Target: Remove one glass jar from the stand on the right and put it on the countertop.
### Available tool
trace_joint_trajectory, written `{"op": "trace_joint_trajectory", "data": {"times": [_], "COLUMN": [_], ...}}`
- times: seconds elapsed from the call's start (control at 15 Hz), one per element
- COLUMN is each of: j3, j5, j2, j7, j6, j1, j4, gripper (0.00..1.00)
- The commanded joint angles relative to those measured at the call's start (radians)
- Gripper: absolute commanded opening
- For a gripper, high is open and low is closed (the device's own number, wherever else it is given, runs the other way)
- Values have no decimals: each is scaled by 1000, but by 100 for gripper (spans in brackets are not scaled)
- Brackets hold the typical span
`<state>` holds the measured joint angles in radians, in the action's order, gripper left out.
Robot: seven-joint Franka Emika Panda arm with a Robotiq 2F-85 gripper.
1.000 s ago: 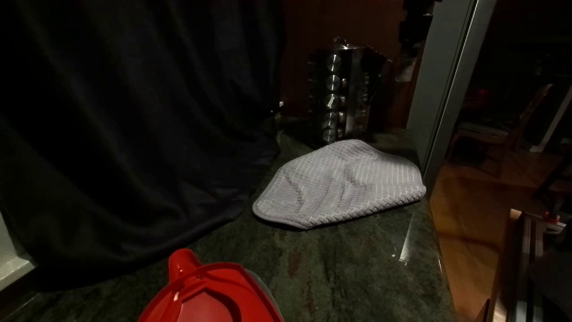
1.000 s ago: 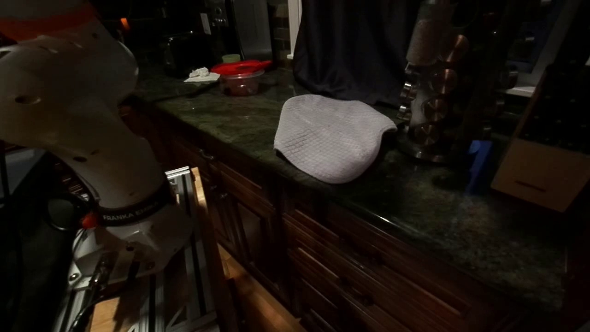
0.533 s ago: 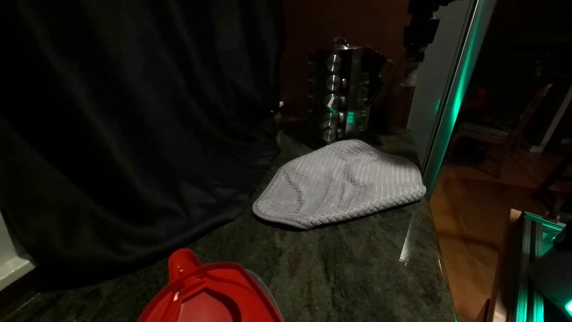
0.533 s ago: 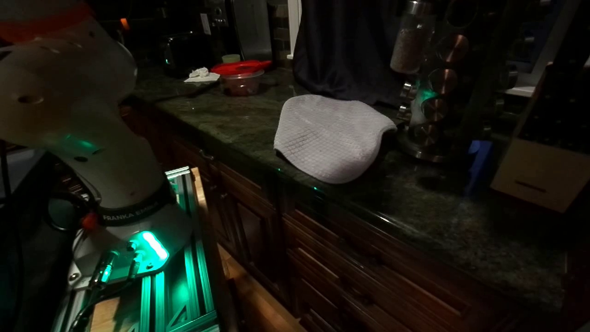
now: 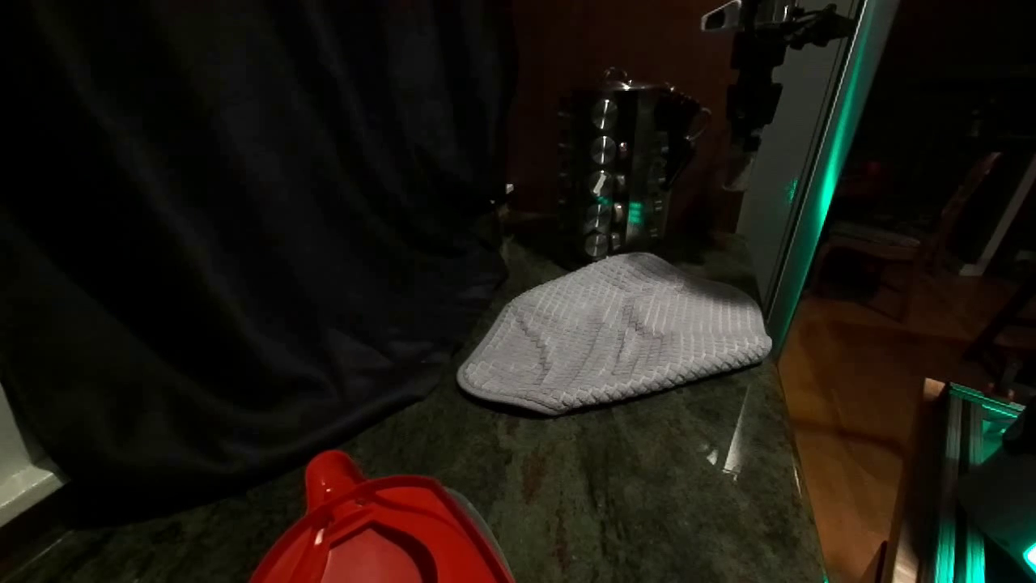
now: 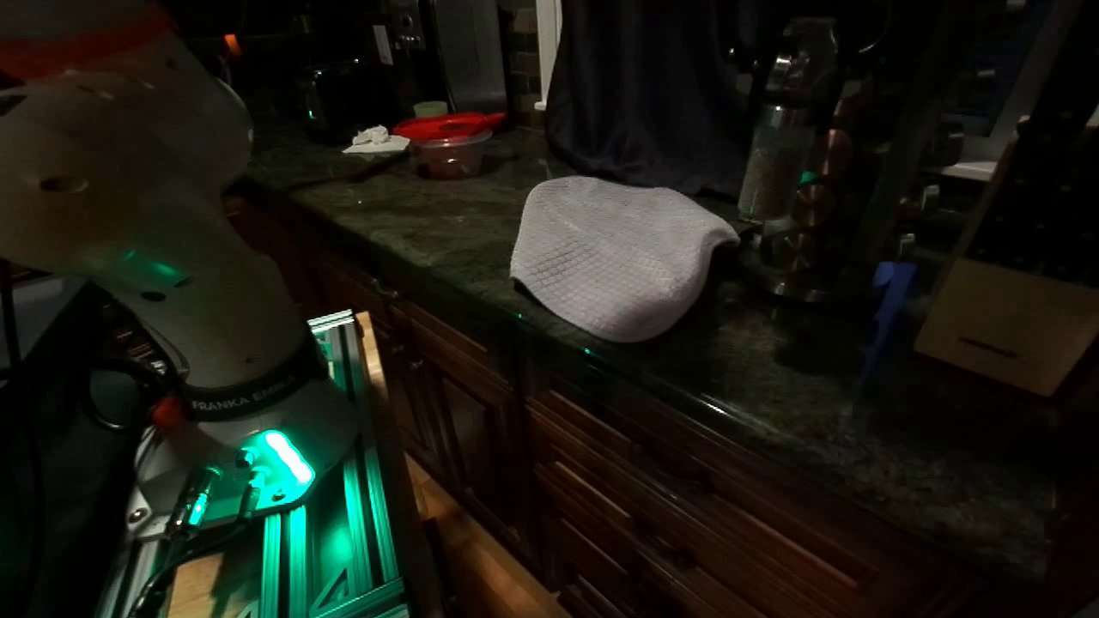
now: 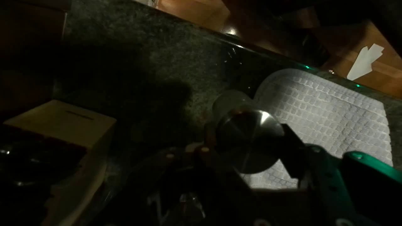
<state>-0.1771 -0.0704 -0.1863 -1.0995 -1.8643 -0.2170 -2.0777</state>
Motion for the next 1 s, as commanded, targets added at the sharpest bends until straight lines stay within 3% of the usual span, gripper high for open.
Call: {"op": "trace_joint_trajectory", "data": {"times": [0.0, 0.67, 0.93], "j3": [-36, -63, -59], "j5": [-8, -4, 5], "j2": [-9, 64, 118], "j7": [38, 98, 127], "j6": [-97, -389, -439], "j1": [9, 7, 7], "j4": [-91, -234, -243], "gripper": [25, 25, 25]}}
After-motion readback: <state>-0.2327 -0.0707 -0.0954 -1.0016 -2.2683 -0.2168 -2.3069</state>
